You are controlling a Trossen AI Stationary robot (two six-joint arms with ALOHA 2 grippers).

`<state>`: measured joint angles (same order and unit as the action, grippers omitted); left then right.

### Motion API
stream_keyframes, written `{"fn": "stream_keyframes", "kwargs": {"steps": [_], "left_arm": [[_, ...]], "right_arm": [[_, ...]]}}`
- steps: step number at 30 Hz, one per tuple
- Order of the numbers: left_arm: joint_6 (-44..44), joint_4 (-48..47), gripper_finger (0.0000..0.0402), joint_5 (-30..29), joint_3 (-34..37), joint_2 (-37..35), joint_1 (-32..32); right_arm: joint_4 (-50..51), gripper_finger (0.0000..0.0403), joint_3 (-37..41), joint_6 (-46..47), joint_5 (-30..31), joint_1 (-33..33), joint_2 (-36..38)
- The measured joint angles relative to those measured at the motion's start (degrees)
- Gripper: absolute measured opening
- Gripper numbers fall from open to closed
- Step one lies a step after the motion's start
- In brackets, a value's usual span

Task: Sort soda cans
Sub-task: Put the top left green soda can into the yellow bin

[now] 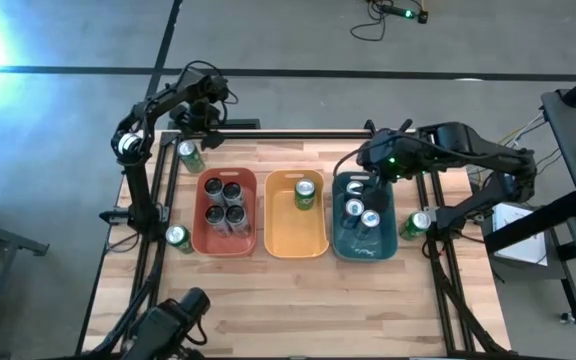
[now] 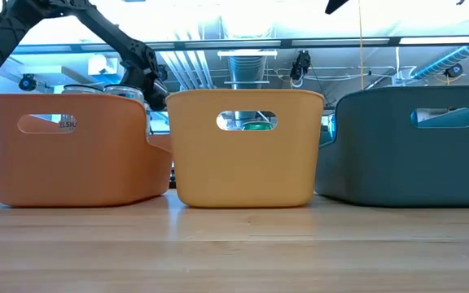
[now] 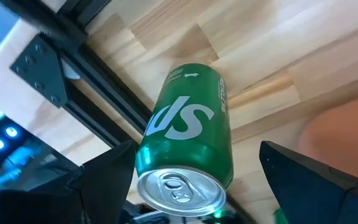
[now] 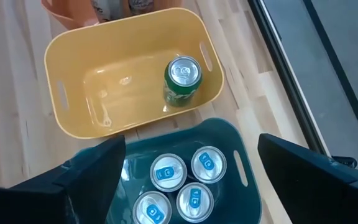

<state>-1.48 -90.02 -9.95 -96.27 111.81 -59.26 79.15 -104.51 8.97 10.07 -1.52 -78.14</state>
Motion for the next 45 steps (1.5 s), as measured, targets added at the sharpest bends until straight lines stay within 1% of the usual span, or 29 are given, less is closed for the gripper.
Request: {"fn": "stream_keyframes", "kwargs": {"steps": [5, 8, 10, 17, 22, 24, 28, 33, 35, 37, 45], "left_arm": [[-8.62, 0.0, 0.0328, -0.24, 0.03, 0.44, 0.0], [-13.3, 0.0, 0.0328, -2.09, 0.07, 0.94, -0.02], [-14.58, -0.01, 0.0328, -4.11, 0.07, 1.81, -0.11], [-15.01, 0.01, 0.0328, -4.53, 0.2, 4.94, 0.55], [-16.48, -0.02, 0.0327, -4.57, 1.31, 5.31, 2.31], [-16.23, 0.02, 0.0327, -5.96, 2.23, 5.33, 2.37], [-14.41, 0.03, 0.0327, -11.26, 5.96, 4.86, 2.27], [-15.66, -0.03, 0.0327, -11.54, 12.98, 3.44, 2.43], [-16.76, -0.09, 0.0327, -12.29, 14.68, 3.31, 2.93], [-17.16, 0.02, 0.0327, -13.27, 14.99, 3.12, 3.34], [-17.01, -0.01, 0.0327, -13.31, 14.09, 3.04, 3.25]], "right_arm": [[0.37, 0.0364, -0.02, 1.72, -0.26, 0.0, 0.12], [1.16, 0.0364, -0.02, 3.55, -1.63, 0.02, 0.12], [1.45, 0.0364, -0.02, 4.23, -1.73, 0.05, 0.12], [1.52, 0.0364, -0.02, 4.59, -2.82, 0.13, 0.12], [1.52, 0.0364, -0.02, 4.46, -2.79, 0.13, 0.12], [1.52, 0.0364, -0.02, 4.46, -2.79, 0.13, 0.12], [1.55, 0.0364, 0.04, 4.5, -2.78, 0.13, 0.12], [1.62, 0.0364, 0.13, 4.48, -2.8, 0.13, 0.12], [1.59, 0.0364, 0.15, 4.12, -2.78, 0.13, 0.12], [1.57, 0.0364, 0.15, 3.8, -2.78, 0.13, 0.12], [1.55, 0.0364, 0.17, 3.45, -2.75, 0.13, 0.12]]}}
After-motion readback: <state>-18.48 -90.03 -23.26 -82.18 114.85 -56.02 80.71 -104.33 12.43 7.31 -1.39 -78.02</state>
